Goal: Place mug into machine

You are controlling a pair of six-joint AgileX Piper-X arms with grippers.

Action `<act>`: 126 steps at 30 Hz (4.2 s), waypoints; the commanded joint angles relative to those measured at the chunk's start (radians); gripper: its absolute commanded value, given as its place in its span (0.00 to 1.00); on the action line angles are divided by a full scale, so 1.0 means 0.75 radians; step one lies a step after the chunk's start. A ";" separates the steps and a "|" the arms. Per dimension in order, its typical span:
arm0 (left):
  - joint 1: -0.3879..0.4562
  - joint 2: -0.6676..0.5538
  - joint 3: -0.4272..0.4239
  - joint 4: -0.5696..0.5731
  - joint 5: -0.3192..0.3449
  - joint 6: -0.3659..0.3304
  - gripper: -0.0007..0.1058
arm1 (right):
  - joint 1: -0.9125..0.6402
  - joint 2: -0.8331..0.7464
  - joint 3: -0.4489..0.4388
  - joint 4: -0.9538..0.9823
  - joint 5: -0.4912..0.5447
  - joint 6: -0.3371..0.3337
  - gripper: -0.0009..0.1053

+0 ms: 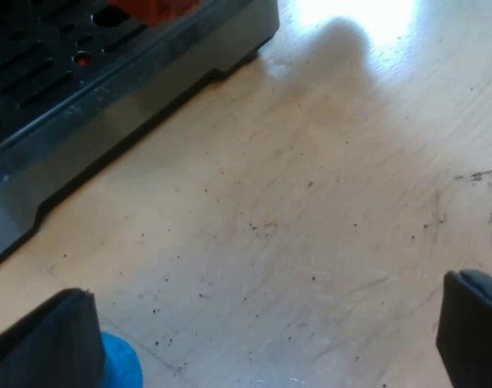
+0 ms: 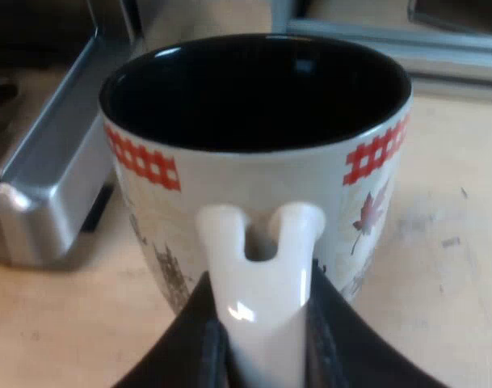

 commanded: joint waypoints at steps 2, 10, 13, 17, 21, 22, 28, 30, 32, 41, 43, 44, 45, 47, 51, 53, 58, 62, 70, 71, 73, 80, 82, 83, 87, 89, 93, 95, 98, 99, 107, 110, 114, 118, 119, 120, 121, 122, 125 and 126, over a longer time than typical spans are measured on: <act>-0.005 -0.001 -0.005 -0.023 -0.003 0.003 0.80 | 0.000 -0.189 -0.017 0.163 -0.039 -0.026 0.01; -0.005 -0.001 -0.005 -0.037 -0.003 0.008 0.80 | 0.000 -0.465 -0.158 0.652 -0.137 -0.119 0.01; -0.005 -0.001 -0.005 -0.037 -0.018 0.013 0.80 | 0.000 -0.506 -0.231 0.808 -0.196 -0.151 0.01; -0.005 -0.001 -0.005 -0.037 -0.066 0.021 0.80 | 0.000 -0.527 -0.297 0.930 -0.324 -0.198 0.01; -0.005 -0.001 -0.001 -0.056 -0.119 0.063 0.80 | 0.000 -0.527 -0.327 0.938 -0.487 -0.200 0.01; -0.005 -0.001 0.010 -0.084 -0.138 0.073 0.80 | 0.000 -0.527 -0.327 0.938 -0.503 -0.195 0.01; -0.005 -0.001 0.114 -0.308 -0.215 0.076 0.80 | 0.000 -0.527 -0.327 0.938 -0.590 -0.193 0.01; -0.005 -0.001 0.137 -0.363 -0.237 0.071 0.80 | 0.000 -0.527 -0.327 0.938 -0.590 -0.193 0.01; -0.005 -0.001 0.153 -0.400 -0.240 0.072 0.80 | 0.000 -0.527 -0.327 0.938 -0.590 -0.193 0.01; -0.005 -0.001 0.192 -0.485 -0.239 0.072 0.80 | 0.002 -0.524 -0.240 0.749 -0.612 -0.126 0.01; -0.005 -0.001 0.192 -0.485 -0.239 0.067 0.80 | 0.002 -0.511 -0.217 0.686 -0.606 -0.123 0.01; -0.005 -0.001 0.192 -0.485 -0.239 0.064 0.80 | 0.002 -0.502 -0.212 0.663 -0.606 -0.117 0.01; -0.005 -0.001 0.192 -0.485 -0.236 0.055 0.80 | 0.002 -0.481 -0.205 0.640 -0.606 -0.102 0.01; -0.005 -0.001 0.195 -0.485 -0.233 0.029 0.80 | 0.002 -0.450 -0.194 0.599 -0.610 -0.102 0.01; -0.005 -0.001 0.195 -0.485 -0.233 0.020 0.80 | 0.002 -0.362 -0.192 0.467 -0.623 -0.102 0.01; -0.005 -0.001 0.195 -0.485 -0.233 0.020 0.80 | 0.024 -0.328 -0.192 0.424 -0.627 -0.102 0.01; -0.005 -0.001 0.195 -0.485 -0.233 0.011 0.80 | 0.261 -0.223 -0.189 0.282 -0.469 -0.102 0.01; -0.005 -0.001 0.195 -0.485 -0.233 0.011 0.80 | 0.471 -0.141 -0.189 0.092 -0.251 -0.067 0.01; -0.005 -0.001 0.195 -0.495 -0.233 0.011 0.80 | 0.759 0.146 -0.189 -0.227 -0.014 0.023 0.01; -0.005 -0.001 0.195 -0.495 -0.233 0.011 0.80 | 0.770 0.167 -0.189 -0.258 0.003 0.033 0.01; -0.005 -0.001 0.195 -0.495 -0.233 0.011 0.80 | 0.799 0.245 -0.189 -0.367 0.047 0.074 0.01; -0.005 -0.001 0.195 -0.495 -0.233 0.011 0.80 | 0.824 0.439 -0.189 -0.661 0.067 0.180 0.01; -0.005 -0.001 0.195 -0.495 -0.233 0.011 0.80 | 0.824 0.496 -0.189 -0.735 0.081 0.198 0.01; -0.005 -0.001 0.195 -0.495 -0.233 0.011 0.80 | 0.824 0.511 -0.189 -0.752 0.081 0.198 0.01; -0.005 -0.001 0.195 -0.495 -0.233 0.011 0.80 | 0.824 0.598 -0.189 -0.853 0.081 0.198 0.01; -0.005 -0.001 0.195 -0.495 -0.233 0.011 0.80 | 0.824 0.631 -0.189 -0.898 0.081 0.198 0.01; -0.005 -0.001 0.195 -0.495 -0.233 0.011 0.80 | 0.824 0.690 -0.189 -1.013 0.109 0.196 0.01; -0.005 -0.001 0.195 -0.495 -0.233 0.011 0.80 | 0.824 0.710 -0.189 -1.019 0.116 0.196 0.01; -0.005 -0.001 0.195 -0.495 -0.233 0.011 0.80 | 0.824 0.746 -0.192 -1.019 0.115 0.196 0.01; -0.005 -0.001 0.195 -0.495 -0.233 0.011 0.80 | 0.827 0.759 -0.197 -1.019 0.110 0.196 0.01; -0.005 0.020 0.195 -0.495 -0.233 0.011 0.80 | 0.912 0.887 -0.297 -1.026 0.196 0.155 0.01; -0.005 0.043 0.195 -0.502 -0.233 0.011 0.80 | 0.915 0.938 -0.320 -1.108 0.233 0.155 0.01; -0.005 0.074 0.195 -0.537 -0.233 0.011 0.80 | 0.915 1.013 -0.352 -1.145 0.233 0.159 0.01; -0.005 0.108 0.195 -0.562 -0.233 0.011 0.80 | 0.915 1.067 -0.362 -1.199 0.254 0.167 0.01; -0.005 0.116 0.195 -0.565 -0.233 0.011 0.80 | 0.915 1.080 -0.364 -1.211 0.261 0.167 0.01; -0.005 0.122 0.195 -0.565 -0.233 0.011 0.80 | 0.915 1.091 -0.369 -1.219 0.262 0.167 0.01; -0.005 0.124 0.195 -0.565 -0.233 0.011 0.80 | 0.915 1.099 -0.373 -1.220 0.261 0.167 0.01; -0.005 0.128 0.195 -0.565 -0.233 0.011 0.80 | 0.915 1.112 -0.381 -1.220 0.261 0.167 0.01; -0.005 0.127 0.195 -0.565 -0.233 0.011 0.80 | 0.915 1.144 -0.407 -1.236 0.261 0.167 0.01; -0.005 0.127 0.195 -0.565 -0.233 0.011 0.80 | 0.915 1.155 -0.419 -1.238 0.270 0.167 0.01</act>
